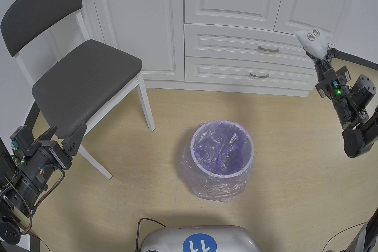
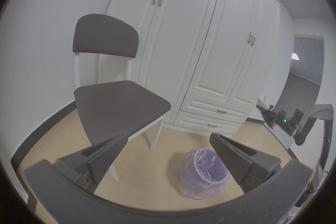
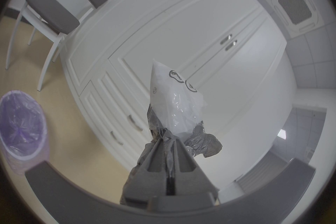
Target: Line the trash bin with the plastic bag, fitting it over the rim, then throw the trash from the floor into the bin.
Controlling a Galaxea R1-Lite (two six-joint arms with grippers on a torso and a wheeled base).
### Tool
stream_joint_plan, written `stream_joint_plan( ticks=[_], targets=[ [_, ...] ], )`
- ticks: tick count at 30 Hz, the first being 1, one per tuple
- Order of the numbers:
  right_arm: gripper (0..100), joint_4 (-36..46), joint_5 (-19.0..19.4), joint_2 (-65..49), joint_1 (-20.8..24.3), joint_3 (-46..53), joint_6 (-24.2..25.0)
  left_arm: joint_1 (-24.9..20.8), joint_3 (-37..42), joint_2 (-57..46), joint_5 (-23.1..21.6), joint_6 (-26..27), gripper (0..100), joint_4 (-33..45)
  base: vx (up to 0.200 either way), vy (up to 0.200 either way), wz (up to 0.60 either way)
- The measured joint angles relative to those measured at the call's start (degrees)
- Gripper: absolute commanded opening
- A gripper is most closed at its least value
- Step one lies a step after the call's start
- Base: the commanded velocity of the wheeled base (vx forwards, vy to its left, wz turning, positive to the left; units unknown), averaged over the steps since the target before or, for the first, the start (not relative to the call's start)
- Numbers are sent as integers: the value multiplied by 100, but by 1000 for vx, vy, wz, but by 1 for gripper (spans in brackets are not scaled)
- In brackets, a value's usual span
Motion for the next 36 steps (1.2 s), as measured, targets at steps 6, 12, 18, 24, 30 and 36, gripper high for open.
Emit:
stream_joint_plan(
  ticks=[6, 12, 18, 24, 30, 36],
  targets=[
    [0, 429, 301, -30, -112, -345, 328, -118, -22, -41, 11, 72, 100, 29, 0, 0, 0],
    [0, 1798, 679, -319, -88, -349, 2305, -179, 41, -69, 12, 99, 100, 33, 0, 0, 0],
    [0, 3752, 1482, -937, -57, -329, 4557, -163, 83, -48, -23, 101, 100, 40, 0, 0, 0],
    [0, 6036, 2189, -1536, 2, -677, 5750, -111, -21, 49, -177, 116, 100, 40, 0, 0, 0],
    [0, 8315, 2484, -1958, 256, -1549, 6535, -99, -297, 156, -416, 127, 100, 38, 0, 0, 0],
    [0, 10167, 2636, -2029, 695, -3024, 7529, -162, -691, 306, -601, 118, 100, 29, 0, 0, 0]
  ],
)
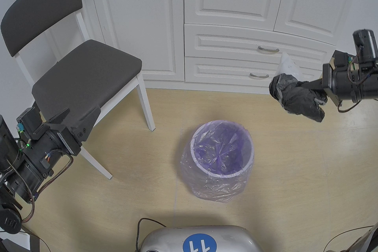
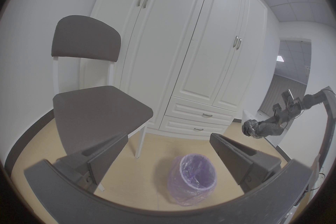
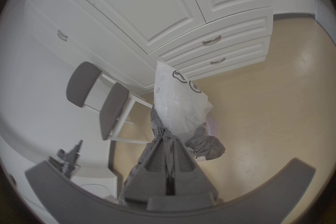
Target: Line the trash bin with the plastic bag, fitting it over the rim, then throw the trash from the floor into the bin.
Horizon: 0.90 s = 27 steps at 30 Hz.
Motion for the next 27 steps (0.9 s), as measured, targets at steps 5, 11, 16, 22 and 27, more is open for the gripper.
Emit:
stream_joint_plan(
  ticks=[5, 11, 16, 22, 27],
  targets=[
    [0, 780, 62, 432, 363, -1069, 763, -28, -157, 258, -91, -48, 100, -45, 0, 0, 0],
    [0, 1290, 73, 1287, 747, -1899, 1484, 24, -204, 647, -138, -77, 100, -341, 0, 0, 0],
    [0, 1465, 44, 1846, 986, -2230, 1596, 127, -182, 691, -145, 65, 100, -443, 0, 0, 0],
    [0, 1503, -52, 2414, 1080, -2387, 1598, 173, -160, 438, -135, 299, 100, -449, 0, 0, 0],
    [0, 1547, -110, 2892, 1075, -2527, 1488, 228, -168, 276, -151, 489, 100, -445, 0, 0, 0]
  ],
)
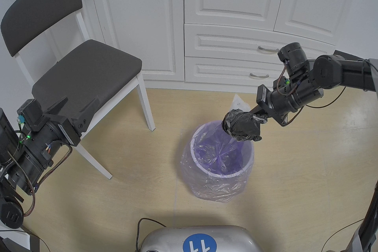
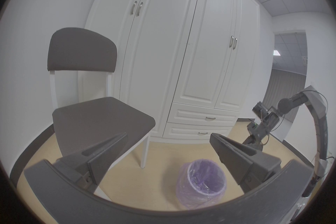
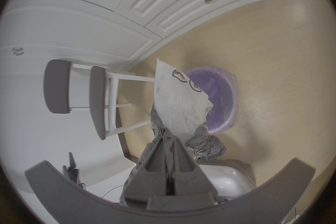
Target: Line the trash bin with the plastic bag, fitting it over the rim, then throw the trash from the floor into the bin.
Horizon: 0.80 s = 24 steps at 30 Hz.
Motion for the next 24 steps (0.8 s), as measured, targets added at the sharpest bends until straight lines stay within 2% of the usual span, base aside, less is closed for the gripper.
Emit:
stream_joint_plan(
  ticks=[5, 11, 24],
  targets=[
    [0, 219, -288, 525, 20, -223, -66, 94, -61, -77, -51, 94, 100, -1, 0, 0, 0],
    [0, 285, -429, 1209, 154, -538, -115, 174, -111, -46, -60, 212, 100, -1, 0, 0, 0],
    [0, 230, -444, 2153, 176, -1125, 11, 146, -206, 151, -55, 368, 100, -4, 0, 0, 0]
  ],
)
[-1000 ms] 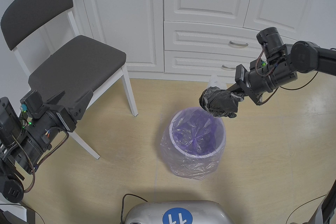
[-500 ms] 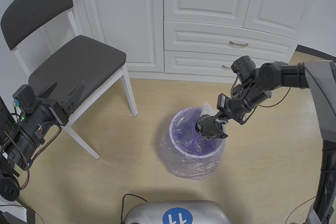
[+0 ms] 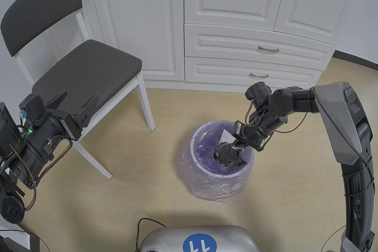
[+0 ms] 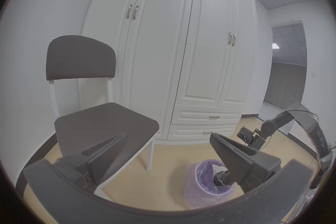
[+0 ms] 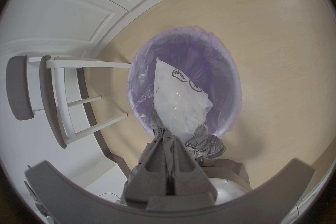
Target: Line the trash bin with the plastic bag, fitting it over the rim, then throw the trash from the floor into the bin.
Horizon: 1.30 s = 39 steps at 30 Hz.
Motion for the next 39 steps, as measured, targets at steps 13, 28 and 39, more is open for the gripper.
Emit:
stream_joint_plan(
  ticks=[13, 28, 39],
  targets=[
    [0, -780, 11, 844, -35, -450, 402, -350, 151, -134, 37, 289, 100, -205, 0, 0, 0],
    [0, -1048, 22, 1245, -182, -457, 542, -601, 247, -187, 41, 295, 100, -293, 0, 0, 0],
    [0, -334, 224, 1154, -162, -457, 4, -606, 236, -247, 30, 290, 100, -295, 0, 0, 0]
  ],
)
